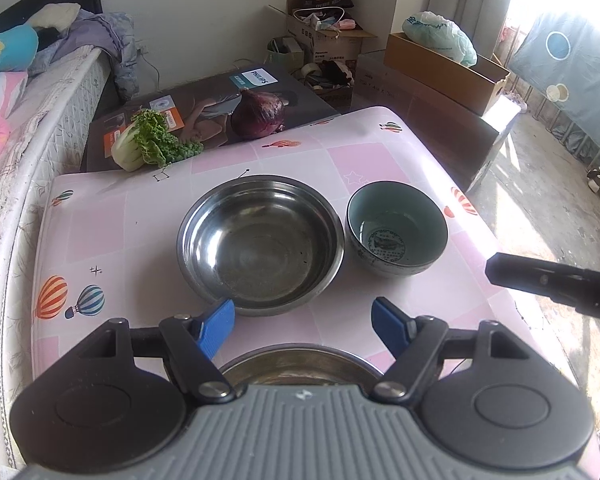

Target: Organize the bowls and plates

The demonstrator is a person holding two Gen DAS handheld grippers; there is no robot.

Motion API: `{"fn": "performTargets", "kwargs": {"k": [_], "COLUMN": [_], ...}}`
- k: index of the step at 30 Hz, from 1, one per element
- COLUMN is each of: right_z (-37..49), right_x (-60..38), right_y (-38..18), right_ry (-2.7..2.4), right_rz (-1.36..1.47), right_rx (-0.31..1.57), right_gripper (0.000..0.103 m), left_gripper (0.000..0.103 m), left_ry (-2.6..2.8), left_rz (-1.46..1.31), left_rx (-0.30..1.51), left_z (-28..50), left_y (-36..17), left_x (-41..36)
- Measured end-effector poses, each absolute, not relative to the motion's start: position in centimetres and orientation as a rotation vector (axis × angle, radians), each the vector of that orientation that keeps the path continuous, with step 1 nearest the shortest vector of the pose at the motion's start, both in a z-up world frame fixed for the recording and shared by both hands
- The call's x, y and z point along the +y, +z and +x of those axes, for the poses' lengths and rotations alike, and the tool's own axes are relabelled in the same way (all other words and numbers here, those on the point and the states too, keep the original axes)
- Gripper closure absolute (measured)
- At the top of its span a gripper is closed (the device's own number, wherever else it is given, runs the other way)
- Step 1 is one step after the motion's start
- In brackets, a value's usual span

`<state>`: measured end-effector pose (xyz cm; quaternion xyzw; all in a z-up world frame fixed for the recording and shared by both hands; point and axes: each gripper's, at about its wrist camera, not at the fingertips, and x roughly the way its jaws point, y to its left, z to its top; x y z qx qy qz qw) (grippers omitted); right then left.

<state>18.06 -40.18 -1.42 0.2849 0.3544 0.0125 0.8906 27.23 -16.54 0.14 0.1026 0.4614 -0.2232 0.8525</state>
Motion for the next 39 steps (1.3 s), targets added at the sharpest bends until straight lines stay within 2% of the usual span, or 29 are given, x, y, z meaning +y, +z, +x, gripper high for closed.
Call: {"fn": "performTargets", "kwargs": {"k": [10, 14, 21, 27, 29, 39], "right_z": [17.3, 18.2, 21.2, 24.5, 25.6, 30.1], "right_x": [-42.9, -44.0, -46.0, -47.5, -47.9, -48.9], "right_y": [-2.6, -3.5, -5.6, -7.8, -8.5, -11.1], "right_ry": [-0.043, -0.074, -0.097, -0.095, -0.1, -0.09], "right_rz": [0.613, 0.62, 0.638, 0.647, 0.648, 0.626], "right_rx": [0.733, 0.744, 0.77, 0.811, 0.825, 0.879], "right_gripper": [0.061, 0.061, 0.061, 0.066, 0.068, 0.075], "left_gripper": [0.028, 0.035, 0.055, 0.075, 0.078, 0.079], "left_ry": [-0.523, -0.551, -0.584, -0.569, -0.56, -0.497], "left_rz": [0.17, 0.147, 0.12, 0.095, 0.082, 0.069], "left_rx": [0.976, 0.993, 1.044, 1.117, 1.143, 1.167], "left_z": [27.3, 28.2, 30.3, 32.2, 32.7, 34.2], "left_y": [-0.2, -0.6, -2.0, -4.2, -5.0, -7.1], "left_x": [-18.6, -19.9, -22.6, -24.1, -24.4, -25.4]}}
